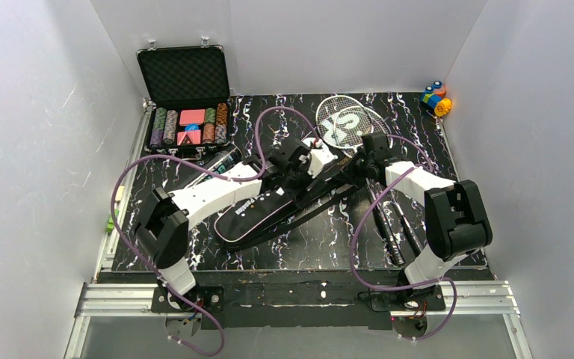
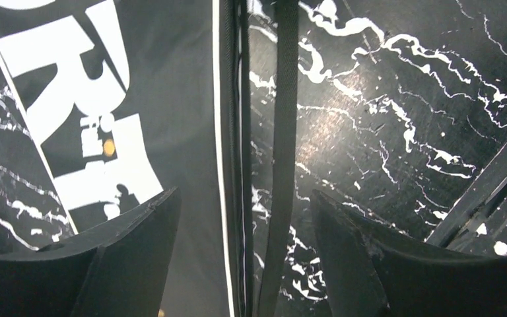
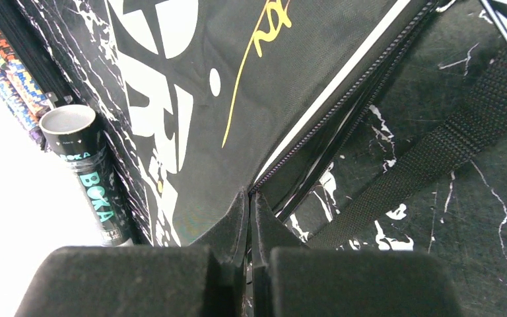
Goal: Pack up the badminton gear
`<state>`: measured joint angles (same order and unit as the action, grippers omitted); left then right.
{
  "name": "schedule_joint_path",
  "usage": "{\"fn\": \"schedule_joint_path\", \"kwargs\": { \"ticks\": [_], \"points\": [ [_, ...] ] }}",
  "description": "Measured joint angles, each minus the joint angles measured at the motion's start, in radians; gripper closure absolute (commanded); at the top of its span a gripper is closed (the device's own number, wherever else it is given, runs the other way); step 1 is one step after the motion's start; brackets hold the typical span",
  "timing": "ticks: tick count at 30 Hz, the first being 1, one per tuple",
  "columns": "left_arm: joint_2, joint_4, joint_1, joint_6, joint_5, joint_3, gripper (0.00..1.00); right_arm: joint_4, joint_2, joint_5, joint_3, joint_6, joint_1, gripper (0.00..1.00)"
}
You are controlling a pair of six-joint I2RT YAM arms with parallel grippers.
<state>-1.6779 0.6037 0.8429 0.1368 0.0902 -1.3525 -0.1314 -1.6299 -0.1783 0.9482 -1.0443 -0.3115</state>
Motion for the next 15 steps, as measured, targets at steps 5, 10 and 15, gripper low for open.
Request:
{"fn": "schedule_joint_path", "kwargs": {
  "ticks": [5, 10, 15],
  "points": [
    [-0.079, -0.056, 0.03, 0.026, -0.002, -0.034, 0.34, 0.0, 0.018, 0.0, 0.0, -0.001, -0.01, 0.99],
    [-0.175, -0.076, 0.034, 0.088, -0.016, -0.054, 0.44, 0.0, 0.03, -0.005, 0.0, -0.001, -0.013, 0.99],
    [-0.224, -0.091, 0.035, 0.135, -0.081, -0.054, 0.66, -0.006, 0.031, -0.005, -0.002, 0.002, -0.014, 0.94]
  ]
}}
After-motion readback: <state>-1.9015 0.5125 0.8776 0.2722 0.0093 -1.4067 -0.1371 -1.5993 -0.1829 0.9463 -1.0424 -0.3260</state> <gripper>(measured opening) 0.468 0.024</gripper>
